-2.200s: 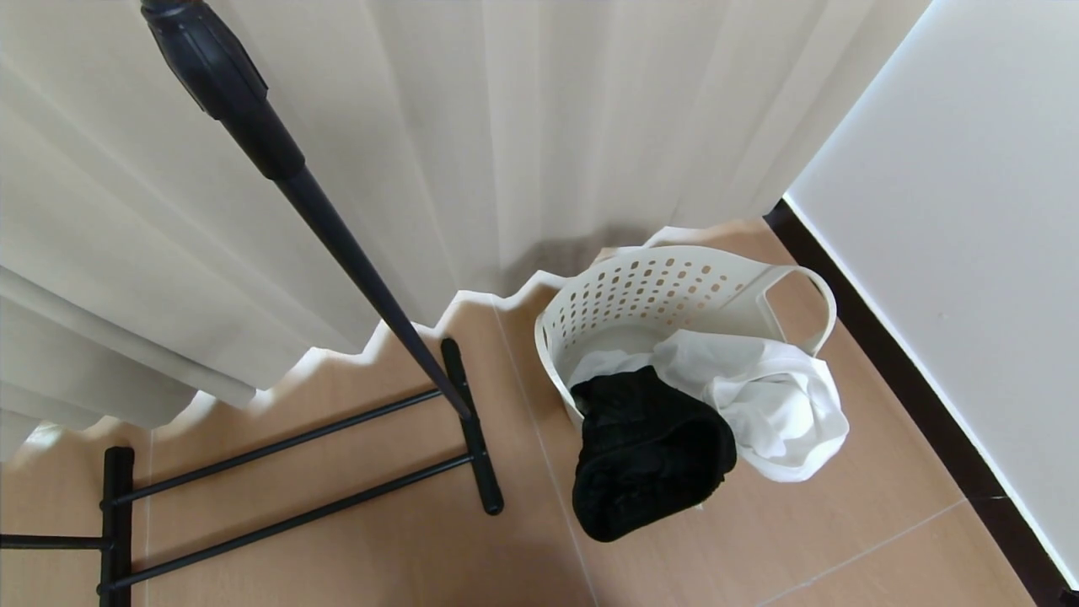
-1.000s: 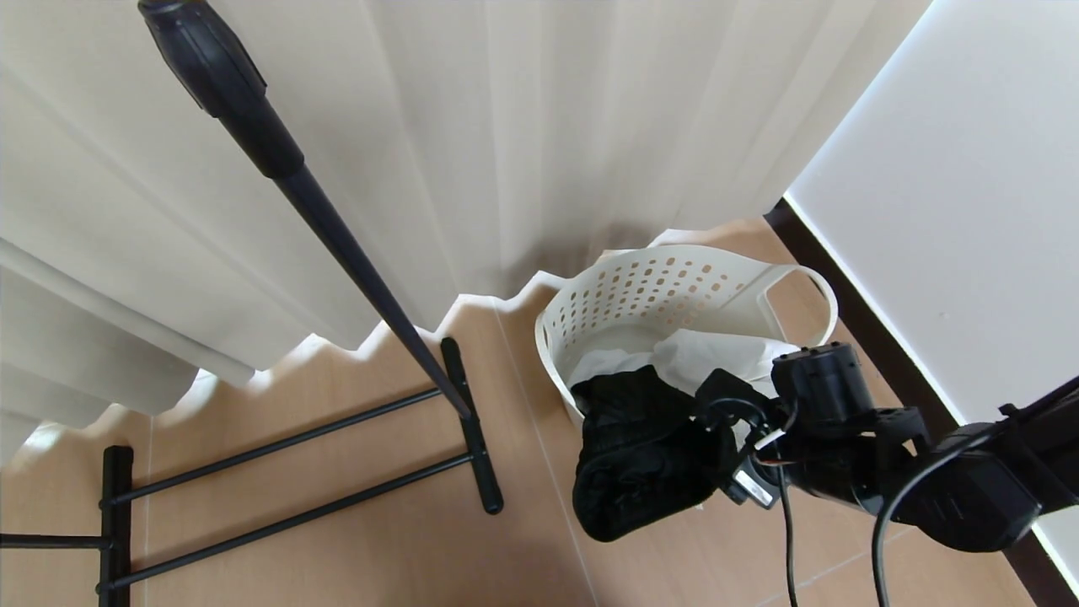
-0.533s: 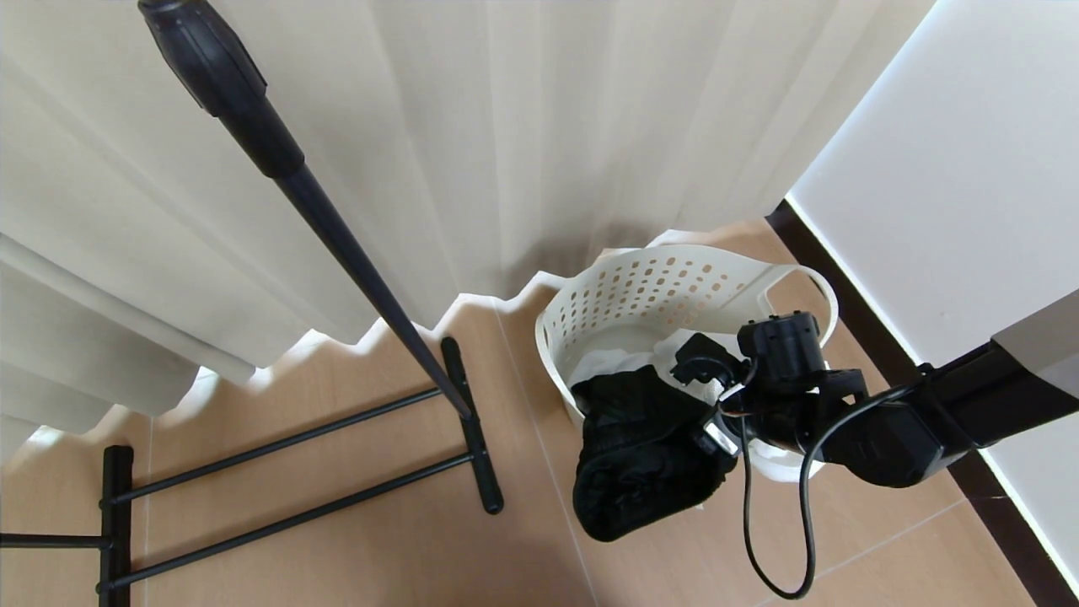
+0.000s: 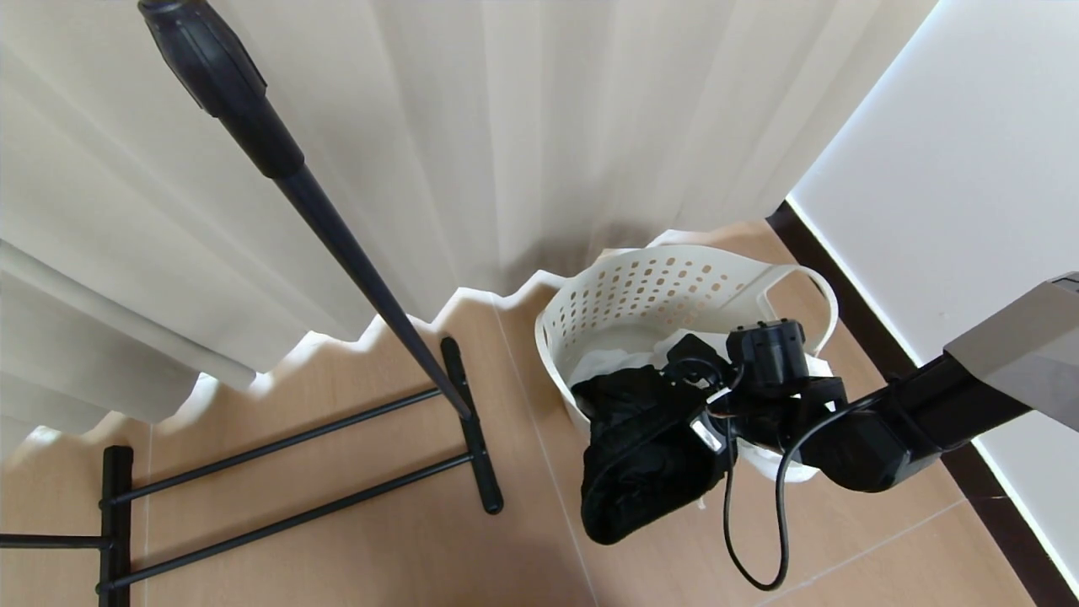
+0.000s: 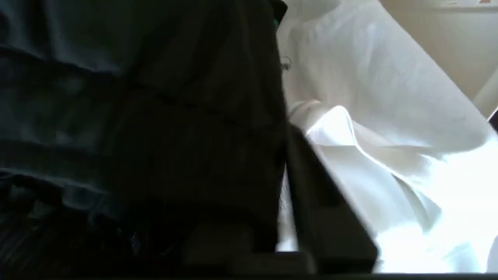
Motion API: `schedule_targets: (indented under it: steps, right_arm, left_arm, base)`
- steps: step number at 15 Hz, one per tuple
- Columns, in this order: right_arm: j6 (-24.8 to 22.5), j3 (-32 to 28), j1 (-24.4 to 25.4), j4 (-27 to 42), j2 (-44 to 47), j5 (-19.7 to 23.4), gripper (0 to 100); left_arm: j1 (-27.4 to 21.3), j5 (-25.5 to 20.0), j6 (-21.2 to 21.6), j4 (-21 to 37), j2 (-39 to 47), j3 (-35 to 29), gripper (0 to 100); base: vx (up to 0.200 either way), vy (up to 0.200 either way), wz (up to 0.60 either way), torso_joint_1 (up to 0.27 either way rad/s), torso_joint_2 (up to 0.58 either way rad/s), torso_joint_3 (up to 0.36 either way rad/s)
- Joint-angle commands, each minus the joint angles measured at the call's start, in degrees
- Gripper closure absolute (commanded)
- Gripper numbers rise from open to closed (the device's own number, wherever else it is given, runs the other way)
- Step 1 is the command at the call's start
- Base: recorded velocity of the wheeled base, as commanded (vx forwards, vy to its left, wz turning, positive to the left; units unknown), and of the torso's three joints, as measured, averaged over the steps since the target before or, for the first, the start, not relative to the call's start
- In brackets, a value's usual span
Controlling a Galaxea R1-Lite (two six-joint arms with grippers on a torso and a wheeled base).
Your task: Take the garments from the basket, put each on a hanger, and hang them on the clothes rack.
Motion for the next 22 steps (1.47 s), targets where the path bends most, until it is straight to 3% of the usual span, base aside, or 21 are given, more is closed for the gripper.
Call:
schedule_targets:
  steps: [1,4,8,13,22]
  right_arm:
    - [1.8,5.61,0.46,-3.61,-5.01,1.17,100]
    - [12.17,13.52,6.52,-9.41,-14.59,2.31,100]
    - [21.13,16.95,14.26,-9.68,-28.65,2.05,100]
    - [21.31,18.71,18.03,-9.68,-38.06,1.34,100]
    - [19.81,20.91,17.77,-9.94,-38.32,1.96,100]
  left_arm:
    - [0.01,0.01,-0.02,-0.02,0.07,0.0,0]
    - [0.01,-0.07,0.07,-0.02,0.07,0.0,0]
    - [0.01,-0.07,0.07,-0.02,0.07,0.0,0]
    - [0.01,-0.16,0.07,-0.02,0.07,0.0,0]
    - [0.01,-0.07,0.07,-0.02,0.07,0.0,0]
  base:
    - [0.0,0.0,0.0,0.0,0.0,0.0]
    - [0.0,0.0,0.0,0.0,0.0,0.0]
    - [0.0,0.0,0.0,0.0,0.0,0.0]
    - [0.0,0.0,0.0,0.0,0.0,0.0]
    - [0.0,0.0,0.0,0.003,0.0,0.142]
